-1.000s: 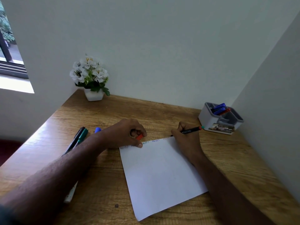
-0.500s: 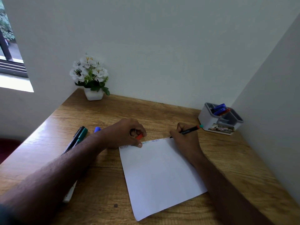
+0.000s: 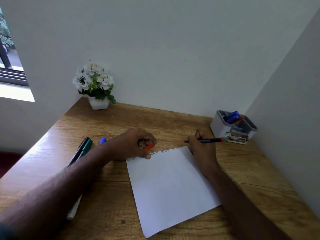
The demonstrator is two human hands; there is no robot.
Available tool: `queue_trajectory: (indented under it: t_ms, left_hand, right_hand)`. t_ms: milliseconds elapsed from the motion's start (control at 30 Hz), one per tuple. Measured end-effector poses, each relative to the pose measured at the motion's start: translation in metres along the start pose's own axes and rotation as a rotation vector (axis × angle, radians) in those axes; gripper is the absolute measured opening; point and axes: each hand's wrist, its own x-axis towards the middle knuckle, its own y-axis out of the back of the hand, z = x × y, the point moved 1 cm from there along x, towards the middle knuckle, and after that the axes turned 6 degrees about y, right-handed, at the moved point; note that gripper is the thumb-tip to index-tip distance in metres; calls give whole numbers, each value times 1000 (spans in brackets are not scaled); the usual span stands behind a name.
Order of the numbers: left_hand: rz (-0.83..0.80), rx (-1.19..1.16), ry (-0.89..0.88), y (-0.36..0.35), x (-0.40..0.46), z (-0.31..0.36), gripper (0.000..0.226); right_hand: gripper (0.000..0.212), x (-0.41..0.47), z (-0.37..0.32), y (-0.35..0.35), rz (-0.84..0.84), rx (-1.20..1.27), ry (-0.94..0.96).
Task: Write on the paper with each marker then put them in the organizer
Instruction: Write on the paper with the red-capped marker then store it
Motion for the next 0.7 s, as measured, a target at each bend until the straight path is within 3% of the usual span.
queue_trajectory:
  t_ms: [100, 233, 400, 567, 700]
  left_hand:
    - [55, -23, 21, 0, 1, 1, 54]
    - [83, 108, 14, 1, 3, 0, 24]
    - [132, 75, -32, 0, 4, -6, 13]
    - [191, -62, -116, 1, 4, -5, 15]
    - [197, -90, -161, 1, 3, 0, 15]
  right_hand:
    - [25, -1, -6, -1, 0, 29, 104]
    - [16, -5, -11, -8, -194, -53, 261]
    - [12, -10, -22, -12, -424, 149, 209]
    - [14, -10, -25, -8, -431, 399, 94]
    - [19, -12, -25, -8, -431, 421, 97]
